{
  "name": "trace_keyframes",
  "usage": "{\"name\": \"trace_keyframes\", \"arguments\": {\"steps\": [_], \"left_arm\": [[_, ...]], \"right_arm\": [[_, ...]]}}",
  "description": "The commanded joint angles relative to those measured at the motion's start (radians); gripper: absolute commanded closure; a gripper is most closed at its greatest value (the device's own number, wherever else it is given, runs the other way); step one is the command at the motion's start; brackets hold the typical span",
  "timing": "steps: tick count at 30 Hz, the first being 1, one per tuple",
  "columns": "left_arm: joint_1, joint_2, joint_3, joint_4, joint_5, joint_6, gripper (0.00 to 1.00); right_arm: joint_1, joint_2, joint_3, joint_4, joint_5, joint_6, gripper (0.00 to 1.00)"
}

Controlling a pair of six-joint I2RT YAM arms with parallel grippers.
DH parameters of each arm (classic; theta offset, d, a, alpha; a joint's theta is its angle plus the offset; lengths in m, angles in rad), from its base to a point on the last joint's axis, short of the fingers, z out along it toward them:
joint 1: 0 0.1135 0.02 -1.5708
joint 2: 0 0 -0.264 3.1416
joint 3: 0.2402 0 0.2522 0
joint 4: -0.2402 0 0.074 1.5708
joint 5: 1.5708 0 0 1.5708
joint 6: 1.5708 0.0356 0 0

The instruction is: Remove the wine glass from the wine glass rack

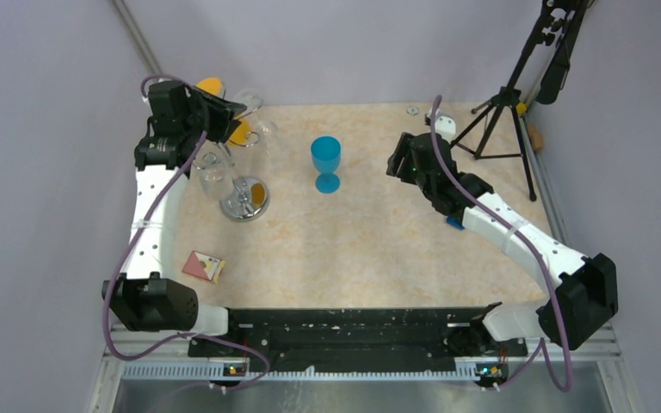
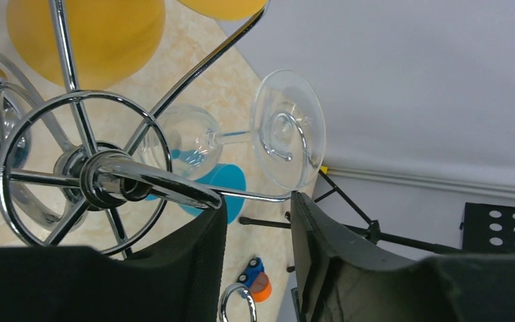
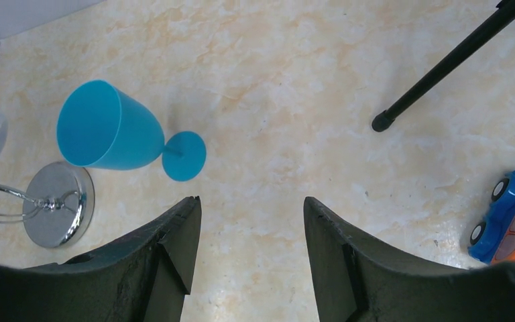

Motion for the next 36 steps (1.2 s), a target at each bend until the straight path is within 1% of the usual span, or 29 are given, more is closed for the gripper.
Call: {"name": "trace_keyframes", "arguments": {"steps": [1,5,13,18,22,25,28,33,36], "left_arm": [[0.000,-0.033,-0.003,0.138,-0.049,-0.058,0.59],[-0.002,-0.035,-0.001,0.154,-0.053,-0.067,0.67],[-0.007,-0.028,-0.020,0.162,-0.078,-0.082,0.67],[-0.032,-0.019,-0.019,0.161,-0.156,-0.087,0.64],[-0.075,-0.004,-0.010,0.145,-0.206,-0.086,0.63],[-0.104,0.001,0.008,0.110,-0.307,-0.072,0.61],[-0.124,0.001,0.012,0.088,-0.368,-0.061,0.59],[-0.150,0.007,0.030,0.055,-0.425,-0.037,0.56],[-0.155,0.007,0.036,0.039,-0.434,-0.036,0.56]], "right_arm": [[-0.016,-0.039,-0.008,0.040,0.025,0.007,0.41],[-0.020,-0.031,-0.006,0.038,0.027,0.008,0.41],[-0.030,-0.027,-0.009,0.036,0.031,0.016,0.41],[-0.034,-0.023,-0.009,0.033,0.031,0.021,0.42],[-0.039,-0.024,-0.011,0.030,0.031,0.022,0.42],[-0.041,-0.027,-0.013,0.026,0.036,0.024,0.42],[-0.045,-0.030,-0.018,0.025,0.038,0.027,0.42],[-0.048,-0.031,-0.023,0.024,0.039,0.027,0.42],[-0.050,-0.030,-0.023,0.026,0.038,0.027,0.42]]}}
